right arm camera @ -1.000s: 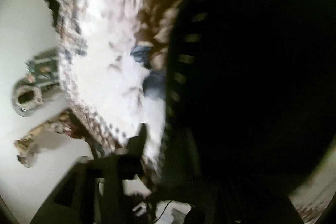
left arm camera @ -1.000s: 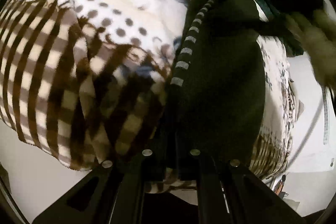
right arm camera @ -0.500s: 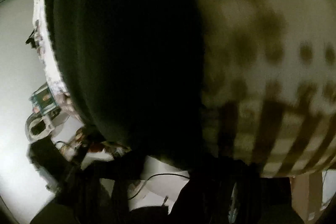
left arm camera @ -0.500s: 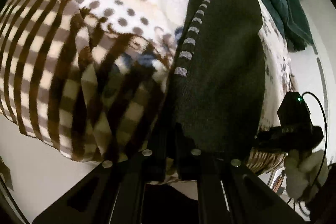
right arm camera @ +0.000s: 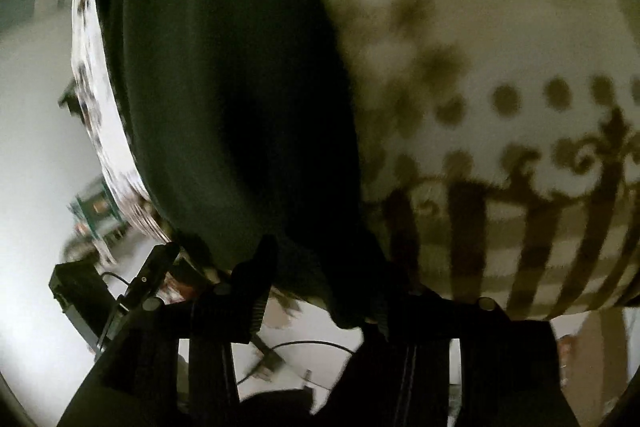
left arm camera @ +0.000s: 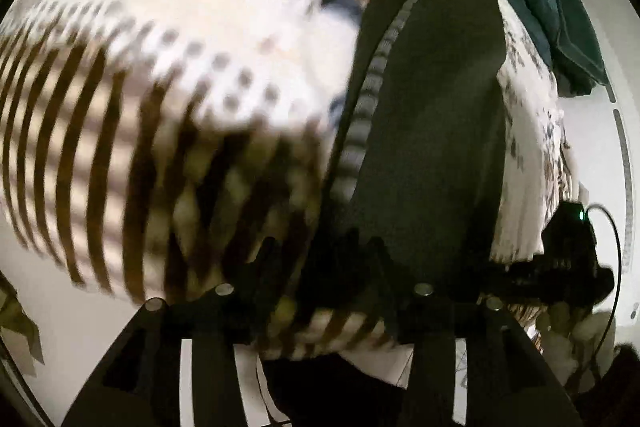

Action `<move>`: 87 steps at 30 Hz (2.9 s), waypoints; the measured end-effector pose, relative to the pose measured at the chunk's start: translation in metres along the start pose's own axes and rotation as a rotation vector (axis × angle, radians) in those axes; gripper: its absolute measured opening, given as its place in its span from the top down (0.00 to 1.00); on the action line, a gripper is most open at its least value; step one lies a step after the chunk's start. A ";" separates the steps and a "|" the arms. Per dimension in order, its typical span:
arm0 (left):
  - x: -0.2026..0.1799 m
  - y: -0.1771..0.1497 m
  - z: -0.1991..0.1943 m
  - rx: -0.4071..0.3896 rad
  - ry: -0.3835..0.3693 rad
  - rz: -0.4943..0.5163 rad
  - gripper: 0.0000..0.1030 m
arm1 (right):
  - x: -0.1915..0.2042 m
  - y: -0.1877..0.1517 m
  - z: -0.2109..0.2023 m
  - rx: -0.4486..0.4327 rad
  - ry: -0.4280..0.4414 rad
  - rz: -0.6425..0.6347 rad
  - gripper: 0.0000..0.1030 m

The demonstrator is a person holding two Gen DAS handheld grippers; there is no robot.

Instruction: Fold small clothes

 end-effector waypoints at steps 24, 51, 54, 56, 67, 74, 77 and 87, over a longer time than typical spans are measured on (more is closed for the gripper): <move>0.022 0.213 0.061 0.013 0.138 0.335 0.56 | 0.023 0.099 -0.074 -0.285 0.130 0.175 0.56; 0.030 0.028 -0.007 0.107 -0.350 0.152 0.91 | 0.010 -0.027 0.010 0.035 0.339 0.120 0.88; 0.019 0.052 -0.039 0.031 -0.383 0.145 0.91 | 0.037 -0.030 -0.025 -0.004 0.388 0.087 0.88; 0.016 0.079 -0.059 -0.029 -0.395 0.153 0.91 | 0.057 -0.024 -0.052 -0.048 0.416 0.066 0.88; -0.053 0.288 -0.041 -0.284 -0.382 0.271 0.90 | 0.188 0.113 -0.187 -0.345 0.475 -0.106 0.88; -0.049 0.400 0.044 -0.230 -0.299 0.199 0.88 | 0.245 0.263 -0.202 -0.383 0.413 -0.072 0.85; -0.046 0.423 0.069 -0.203 -0.271 0.189 0.83 | 0.255 0.312 -0.200 -0.375 0.452 -0.015 0.85; -0.043 0.444 0.092 -0.150 -0.160 0.155 0.21 | 0.265 0.357 -0.186 -0.340 0.343 -0.056 0.32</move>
Point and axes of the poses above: each gripper's, at about its wrist camera, not at the fingertips, and z roughly the way its jaws point, x to its left, y to its top, the point moved 3 cm from there along z, roughly the way its jaws point, and after that the axes turned 13 degrees about z, right-handed, at the moved point
